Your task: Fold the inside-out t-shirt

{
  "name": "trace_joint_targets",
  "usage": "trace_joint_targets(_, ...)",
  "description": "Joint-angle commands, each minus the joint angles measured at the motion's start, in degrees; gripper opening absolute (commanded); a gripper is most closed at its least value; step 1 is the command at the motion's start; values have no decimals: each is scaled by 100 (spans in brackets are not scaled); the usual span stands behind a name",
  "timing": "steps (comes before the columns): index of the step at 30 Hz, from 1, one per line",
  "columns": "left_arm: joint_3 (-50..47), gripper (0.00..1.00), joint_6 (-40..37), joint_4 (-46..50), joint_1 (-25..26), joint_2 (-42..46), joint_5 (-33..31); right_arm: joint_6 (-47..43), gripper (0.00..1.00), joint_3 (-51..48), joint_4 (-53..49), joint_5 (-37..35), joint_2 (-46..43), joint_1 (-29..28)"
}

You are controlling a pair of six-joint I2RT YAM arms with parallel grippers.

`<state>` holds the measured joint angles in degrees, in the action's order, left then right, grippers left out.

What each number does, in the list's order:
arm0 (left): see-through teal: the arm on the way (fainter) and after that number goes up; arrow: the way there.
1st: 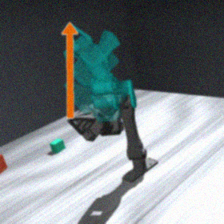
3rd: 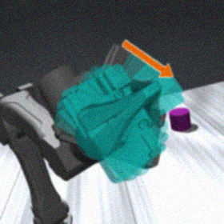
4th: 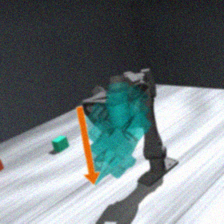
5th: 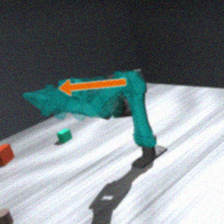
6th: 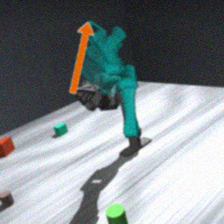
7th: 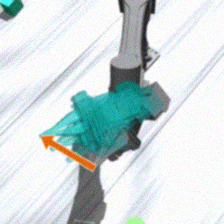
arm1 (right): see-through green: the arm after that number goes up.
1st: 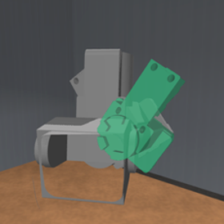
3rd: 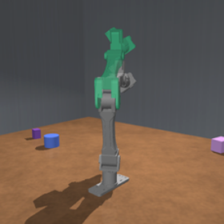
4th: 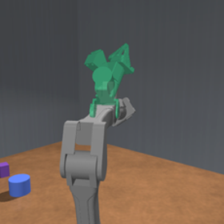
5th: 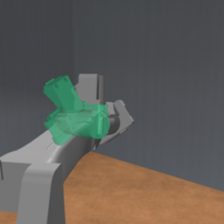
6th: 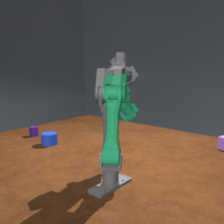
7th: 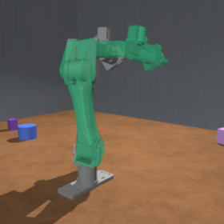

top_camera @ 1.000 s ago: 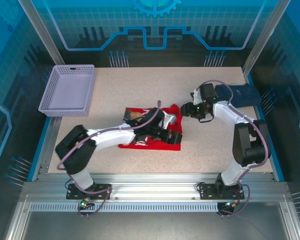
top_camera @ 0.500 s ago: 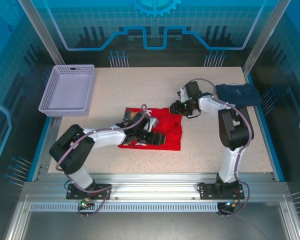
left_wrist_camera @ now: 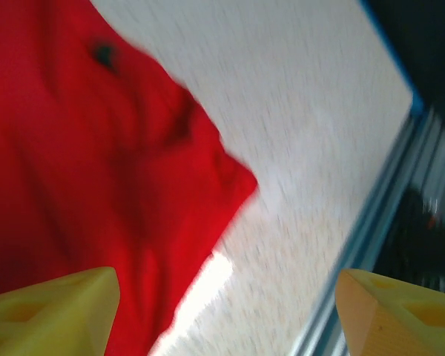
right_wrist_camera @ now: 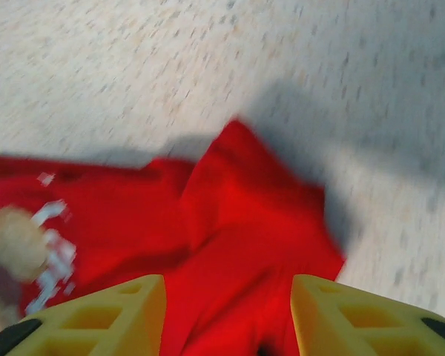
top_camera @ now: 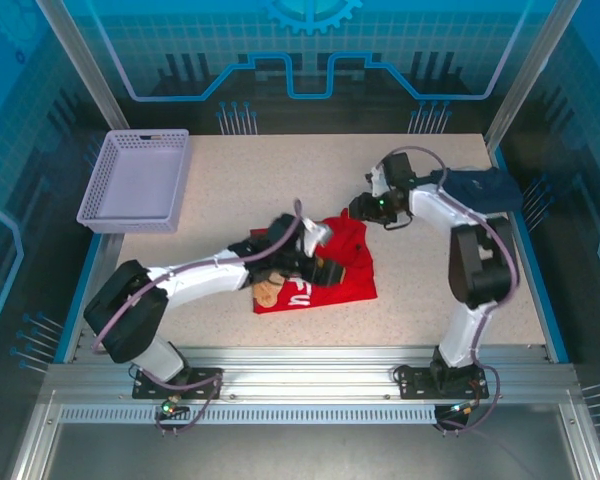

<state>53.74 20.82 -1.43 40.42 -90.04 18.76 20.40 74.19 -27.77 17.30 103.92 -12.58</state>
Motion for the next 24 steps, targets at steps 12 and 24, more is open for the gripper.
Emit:
trace_joint_targets(12,2016,75,558,1183,-1675,-2652,13,1143,44,-2626,724,889,-917,-851)
trace_joint_targets(24,-660,75,1487,-112,-1829,-1133,-119,-45,42,-350,-615,-704,419,-411)
